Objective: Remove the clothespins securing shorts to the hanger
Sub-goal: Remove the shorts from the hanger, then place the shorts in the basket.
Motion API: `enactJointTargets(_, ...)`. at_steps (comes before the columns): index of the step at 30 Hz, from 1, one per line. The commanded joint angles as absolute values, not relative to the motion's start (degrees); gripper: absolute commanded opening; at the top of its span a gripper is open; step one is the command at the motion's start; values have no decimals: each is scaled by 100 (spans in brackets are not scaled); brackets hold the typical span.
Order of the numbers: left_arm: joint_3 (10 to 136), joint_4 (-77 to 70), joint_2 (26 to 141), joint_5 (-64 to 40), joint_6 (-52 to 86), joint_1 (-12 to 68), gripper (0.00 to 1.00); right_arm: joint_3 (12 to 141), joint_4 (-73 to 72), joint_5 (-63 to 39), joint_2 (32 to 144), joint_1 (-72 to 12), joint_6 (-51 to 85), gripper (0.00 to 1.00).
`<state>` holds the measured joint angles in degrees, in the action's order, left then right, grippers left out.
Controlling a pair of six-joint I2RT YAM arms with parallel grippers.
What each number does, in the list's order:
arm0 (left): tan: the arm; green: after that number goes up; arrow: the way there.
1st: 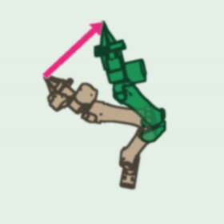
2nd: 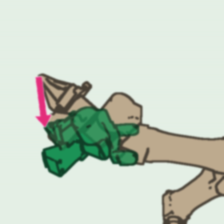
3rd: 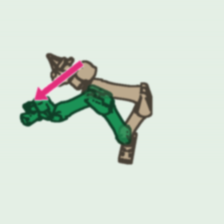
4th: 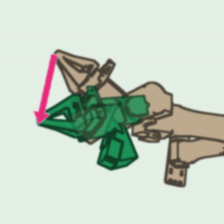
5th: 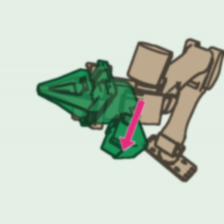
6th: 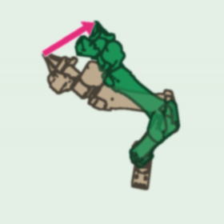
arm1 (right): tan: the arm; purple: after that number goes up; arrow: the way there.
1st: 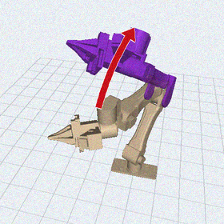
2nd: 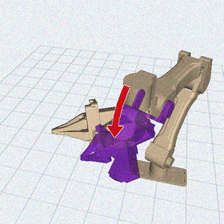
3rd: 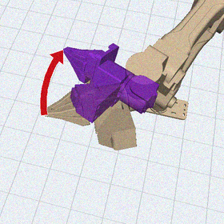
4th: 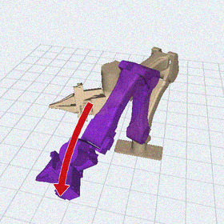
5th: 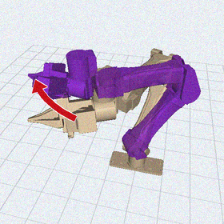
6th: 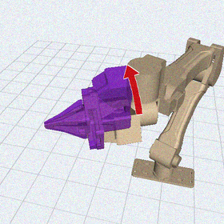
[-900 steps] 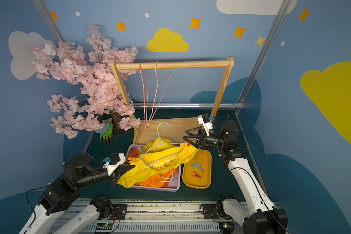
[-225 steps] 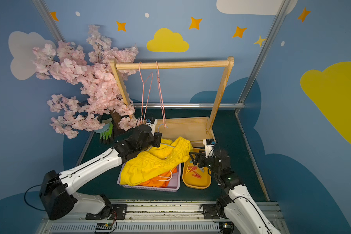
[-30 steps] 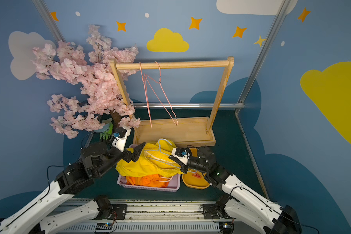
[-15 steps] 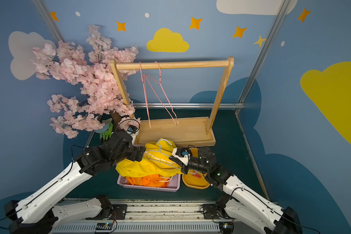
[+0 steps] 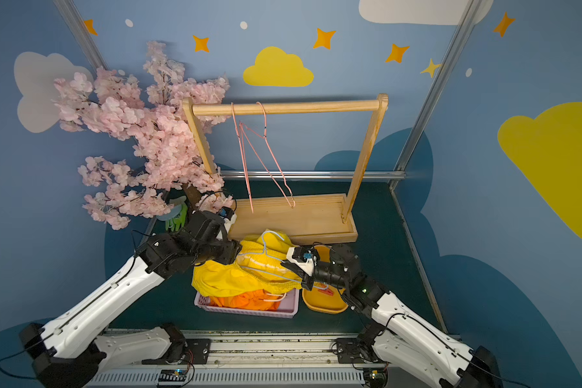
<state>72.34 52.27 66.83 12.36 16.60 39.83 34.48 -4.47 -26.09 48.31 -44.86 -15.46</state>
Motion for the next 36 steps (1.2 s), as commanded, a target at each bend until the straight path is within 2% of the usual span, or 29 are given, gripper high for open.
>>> enactJointTargets(1, 7214, 5429, 6694, 1002, 1486, 3937, 31, 3428, -599, -2602, 4708, -4515, -1546, 0)
enactJointTargets(3, 7156, 5367, 6671, 1011, 1453, 3899, 4, 3412, -537, -2565, 4639, -4517, -1547, 0)
enactJointTargets(4, 7146, 5349, 6664, 1017, 1442, 3879, 3, 3403, -511, -2557, 4601, -4515, -1539, 0)
enactJointTargets(14, 6979, 5336, 6337, 1496, 1275, 3360, 3, 3271, 48, -2106, 3627, -4512, -1426, 0)
enactJointTargets(21, 6964, 5555, 5854, 1900, 1051, 2699, 3, 2984, 228, -905, 2397, -4517, -1117, 0)
enactJointTargets(25, 6886, 5555, 5680, 2054, 1022, 2506, 3, 2577, -148, -510, 1768, -4514, -1077, 0)
enactJointTargets(30, 6801, 5330, 5417, 2441, 1126, 2497, 3, 2379, -436, -434, 1994, -4517, -944, 0)
enactJointTargets(36, 6415, 4274, 4514, 2100, 1178, 2500, 3, 2348, -559, -663, 3012, -4513, -855, 0)
